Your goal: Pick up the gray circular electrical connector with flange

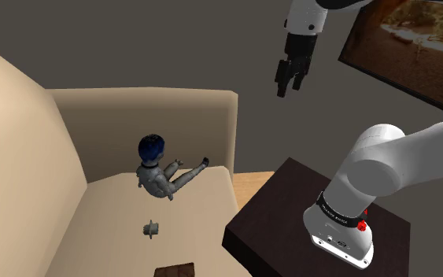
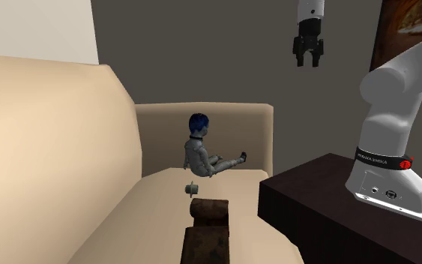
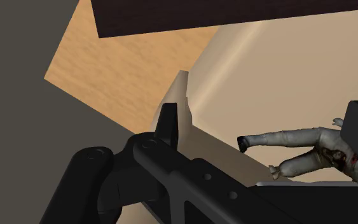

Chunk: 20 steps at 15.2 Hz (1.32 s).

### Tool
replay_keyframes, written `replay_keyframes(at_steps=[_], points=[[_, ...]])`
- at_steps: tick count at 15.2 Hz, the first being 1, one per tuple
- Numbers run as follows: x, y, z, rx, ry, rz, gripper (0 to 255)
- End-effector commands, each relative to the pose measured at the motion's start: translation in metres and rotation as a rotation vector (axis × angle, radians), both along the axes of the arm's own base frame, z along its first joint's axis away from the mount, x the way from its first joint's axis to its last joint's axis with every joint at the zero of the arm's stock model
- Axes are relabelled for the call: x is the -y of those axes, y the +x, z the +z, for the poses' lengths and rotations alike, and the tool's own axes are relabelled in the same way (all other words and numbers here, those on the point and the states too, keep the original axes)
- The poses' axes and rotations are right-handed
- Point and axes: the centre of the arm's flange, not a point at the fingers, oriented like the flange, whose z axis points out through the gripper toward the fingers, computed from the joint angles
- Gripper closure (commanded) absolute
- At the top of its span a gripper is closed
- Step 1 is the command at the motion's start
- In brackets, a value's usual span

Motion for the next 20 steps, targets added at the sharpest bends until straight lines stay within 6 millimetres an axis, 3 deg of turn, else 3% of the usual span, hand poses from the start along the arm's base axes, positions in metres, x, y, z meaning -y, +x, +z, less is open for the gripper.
replay_keyframes(at_steps=[1,20], points=[[0.0,0.0,0.0,0.0,0.0,0.0,0],[-0.153,0.078,-0.179,-0.057,0.06,-0.042,0]])
